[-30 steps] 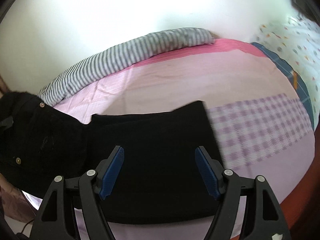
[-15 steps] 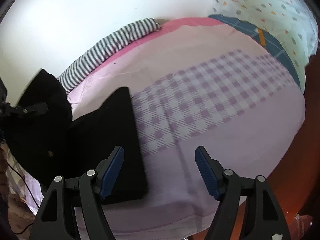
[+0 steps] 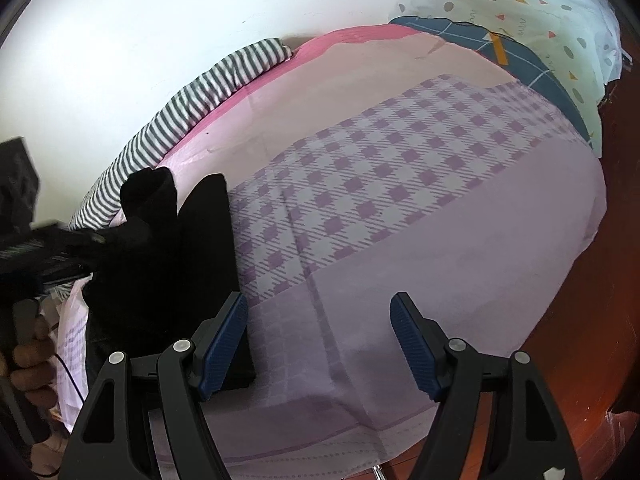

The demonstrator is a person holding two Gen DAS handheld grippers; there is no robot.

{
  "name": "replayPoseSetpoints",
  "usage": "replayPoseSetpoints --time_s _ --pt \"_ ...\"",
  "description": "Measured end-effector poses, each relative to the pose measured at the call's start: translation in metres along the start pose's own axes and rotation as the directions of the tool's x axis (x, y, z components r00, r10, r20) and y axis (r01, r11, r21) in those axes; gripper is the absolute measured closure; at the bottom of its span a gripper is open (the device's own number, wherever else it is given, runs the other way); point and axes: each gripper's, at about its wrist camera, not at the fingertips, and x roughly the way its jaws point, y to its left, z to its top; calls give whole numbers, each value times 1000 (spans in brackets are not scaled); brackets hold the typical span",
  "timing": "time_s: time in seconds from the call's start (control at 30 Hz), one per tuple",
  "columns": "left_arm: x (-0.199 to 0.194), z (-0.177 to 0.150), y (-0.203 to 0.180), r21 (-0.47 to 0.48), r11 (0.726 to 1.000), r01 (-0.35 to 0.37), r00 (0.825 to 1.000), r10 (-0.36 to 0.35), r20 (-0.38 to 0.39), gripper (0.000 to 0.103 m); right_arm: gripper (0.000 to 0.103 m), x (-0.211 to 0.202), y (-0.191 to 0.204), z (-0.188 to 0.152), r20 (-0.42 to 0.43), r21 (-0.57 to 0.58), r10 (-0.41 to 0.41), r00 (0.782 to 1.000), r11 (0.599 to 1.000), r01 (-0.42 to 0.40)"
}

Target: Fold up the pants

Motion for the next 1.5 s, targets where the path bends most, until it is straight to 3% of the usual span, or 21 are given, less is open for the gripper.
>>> replayPoseSetpoints --time_s 0.1,0.17,0.23,0.43,0.63,0.7,0.8,0.83,0.87,0.97,1.07,1.2,1.3,1.5 --pt "-28 -2 -5 55 998 -2 997 -2 71 33 32 -5 1 -2 11 3 0 1000 1000 0" --pt "-49 -9 6 66 998 -13 992 5 124 31 32 -11 7 -4 24 -19 6 1000 1000 -5" --pt "-67 -21 25 54 996 -70 986 61 153 30 32 -18 18 -5 37 -54 24 999 998 -22" --pt "-78 -66 97 -21 969 -248 962 249 112 30 40 -24 74 -3 24 -217 138 990 967 -130" --pt "-76 -99 125 -51 952 -301 945 305 117 30 54 8 112 13 -36 -275 144 989 950 -148" --pt "-74 -106 126 -43 948 -315 940 318 126 30 59 23 119 20 -61 -272 135 989 951 -146" --pt "-70 -115 126 -47 949 -313 940 316 128 30 80 36 130 21 -88 -304 94 992 946 -117" --pt "-70 -115 128 -51 950 -307 941 311 131 30 92 37 136 19 -89 -338 68 994 936 -94" --pt "-70 -115 127 -54 952 -301 943 306 134 30 95 35 140 17 -81 -363 57 995 928 -82" --pt "-74 -115 128 -71 957 -280 947 288 143 30 97 24 157 9 5 -448 -49 999 893 46" --pt "-80 -113 125 -69 958 -279 943 287 168 30 98 17 153 14 49 -448 -106 993 886 117" --pt "-72 -111 120 -36 959 -281 948 284 146 30 98 25 135 18 4 -392 -121 993 913 112" --pt "-57 -113 121 -27 948 -317 941 318 111 30 98 37 134 15 -15 -399 -146 989 908 128" --pt "-46 -113 122 -31 942 -334 938 335 86 29 95 50 125 17 -53 -364 -124 991 926 97"
